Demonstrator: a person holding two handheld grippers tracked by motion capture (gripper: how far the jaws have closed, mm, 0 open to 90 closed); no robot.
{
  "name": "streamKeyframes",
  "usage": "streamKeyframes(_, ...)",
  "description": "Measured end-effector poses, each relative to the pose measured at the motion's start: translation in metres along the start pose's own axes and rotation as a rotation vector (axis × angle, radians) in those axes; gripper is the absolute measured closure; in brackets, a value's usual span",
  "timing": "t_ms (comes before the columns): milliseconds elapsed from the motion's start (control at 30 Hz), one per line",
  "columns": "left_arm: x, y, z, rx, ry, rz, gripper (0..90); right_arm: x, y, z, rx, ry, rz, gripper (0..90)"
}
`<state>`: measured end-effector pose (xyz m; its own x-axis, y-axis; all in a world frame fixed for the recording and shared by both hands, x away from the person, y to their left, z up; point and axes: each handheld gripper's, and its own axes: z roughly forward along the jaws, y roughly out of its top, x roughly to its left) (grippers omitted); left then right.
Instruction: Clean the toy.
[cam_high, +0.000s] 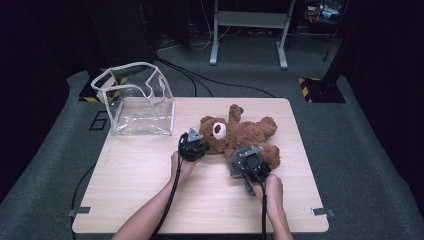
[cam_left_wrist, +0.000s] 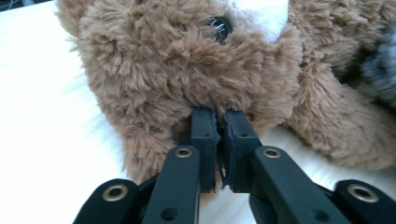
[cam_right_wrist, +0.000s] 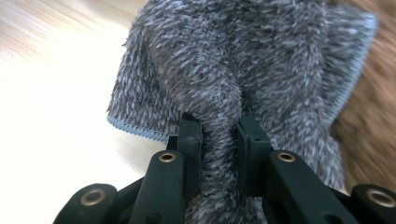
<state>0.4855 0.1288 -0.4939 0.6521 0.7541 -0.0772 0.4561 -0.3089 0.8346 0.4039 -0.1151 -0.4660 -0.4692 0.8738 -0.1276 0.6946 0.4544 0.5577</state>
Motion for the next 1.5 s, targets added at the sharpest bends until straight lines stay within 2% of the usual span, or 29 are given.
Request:
streamKeyframes(67,-0.001,0.001,-0.001,0.002,-0.001,0.001,78.1,-0.006,-0.009,-0.007,-0.021,-0.013,0.031,74.8)
streamKeyframes(167,-0.005,0.002,-0.003,0.018,-0.004,0.006,65.7,-0.015,-0.024,-0.014,-0.051,-0.031,0.07,75.0)
streamKeyframes(233,-0.009,0.002,-0.003,0.033,0.001,0.008,55.1,-0.022,-0.034,-0.017,-0.044,-0.044,0.093,75.0)
streamKeyframes(300,-0.014,0.003,-0.003,0.035,0.005,-0.001,48.6,-0.028,-0.042,-0.02,-0.047,-0.06,0.115,75.1)
streamKeyframes(433,-0.023,0.002,-0.003,0.034,0.0,0.0,40.2,-0.041,-0.054,-0.029,-0.055,-0.106,0.157,75.1)
streamKeyframes(633,-0.033,0.001,-0.004,0.035,-0.023,0.011,36.0,-0.065,-0.067,-0.037,-0.065,-0.165,0.232,75.2)
streamKeyframes(700,-0.038,0.0,-0.004,0.036,-0.034,0.018,34.8,-0.074,-0.069,-0.037,-0.067,-0.203,0.251,75.1)
streamKeyframes(767,-0.044,-0.001,-0.005,0.041,-0.044,0.037,33.5,-0.083,-0.071,-0.037,-0.074,-0.217,0.287,75.1)
streamKeyframes(900,-0.055,-0.002,-0.003,0.044,-0.062,0.051,31.5,-0.097,-0.074,-0.033,-0.061,-0.247,0.313,75.0)
streamKeyframes(1133,-0.074,-0.006,0.005,0.05,-0.068,0.049,24.7,-0.105,-0.074,-0.023,-0.063,-0.229,0.358,74.7)
streamKeyframes(1433,-0.093,-0.006,0.017,0.051,-0.061,0.039,16.7,-0.107,-0.074,-0.019,-0.049,-0.223,0.364,74.6)
streamKeyframes(1467,-0.095,-0.005,0.019,0.056,-0.041,0.055,15.4,-0.106,-0.074,-0.019,-0.049,-0.225,0.363,74.6)
streamKeyframes(1500,-0.098,-0.005,0.021,0.055,-0.038,0.038,14.7,-0.106,-0.074,-0.018,-0.053,-0.226,0.364,74.5)
